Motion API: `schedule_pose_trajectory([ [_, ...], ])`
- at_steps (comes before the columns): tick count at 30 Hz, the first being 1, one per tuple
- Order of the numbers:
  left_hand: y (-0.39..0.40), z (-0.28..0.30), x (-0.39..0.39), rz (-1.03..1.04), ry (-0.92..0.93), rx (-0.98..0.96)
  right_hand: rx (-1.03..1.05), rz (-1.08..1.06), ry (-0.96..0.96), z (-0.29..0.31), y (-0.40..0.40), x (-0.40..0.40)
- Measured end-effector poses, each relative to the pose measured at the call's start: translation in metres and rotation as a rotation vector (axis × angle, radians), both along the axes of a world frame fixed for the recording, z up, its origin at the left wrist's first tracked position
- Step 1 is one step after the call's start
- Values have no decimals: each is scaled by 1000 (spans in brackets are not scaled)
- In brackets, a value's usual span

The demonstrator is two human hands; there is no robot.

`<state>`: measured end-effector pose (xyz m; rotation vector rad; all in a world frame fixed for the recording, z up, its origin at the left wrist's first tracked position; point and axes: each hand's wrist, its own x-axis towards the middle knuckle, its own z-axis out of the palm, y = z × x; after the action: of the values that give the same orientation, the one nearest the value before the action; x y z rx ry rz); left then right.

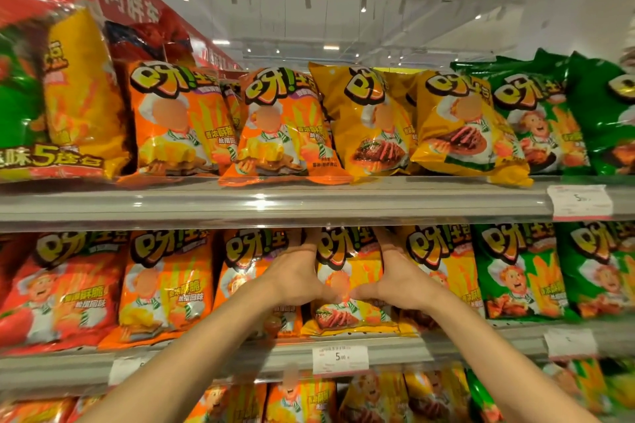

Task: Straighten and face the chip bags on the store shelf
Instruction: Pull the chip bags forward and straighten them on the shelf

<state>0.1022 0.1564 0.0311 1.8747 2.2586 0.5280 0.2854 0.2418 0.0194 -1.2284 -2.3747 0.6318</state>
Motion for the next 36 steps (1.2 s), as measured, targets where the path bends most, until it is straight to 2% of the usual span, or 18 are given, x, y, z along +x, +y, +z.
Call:
schedule_pose_trajectory([
  [4,-14,-9,1,16,54,143,-1,-34,-38,-1,-11,-2],
  [7,-37,-25,-13,70,266,465,277,-80,-77,-9,-31,-1],
  [9,-44,-38,-29,120,413,592,483,-75,-130,-18,-40,-10],
  [12,-42,-53,-46,182,460,517,574,-83,-211,-31,-45,-36],
  [16,-40,-65,-50,184,451,437,566,-136,-224,-47,-38,-58],
  [25,-35,-71,-53,190,426,452,602,-176,-224,-53,-37,-65],
  [32,-37,-68,-46,151,391,578,635,-103,-60,-45,-41,-39],
  [36,-31,-61,-10,-64,257,698,705,-129,44,-34,-28,12],
])
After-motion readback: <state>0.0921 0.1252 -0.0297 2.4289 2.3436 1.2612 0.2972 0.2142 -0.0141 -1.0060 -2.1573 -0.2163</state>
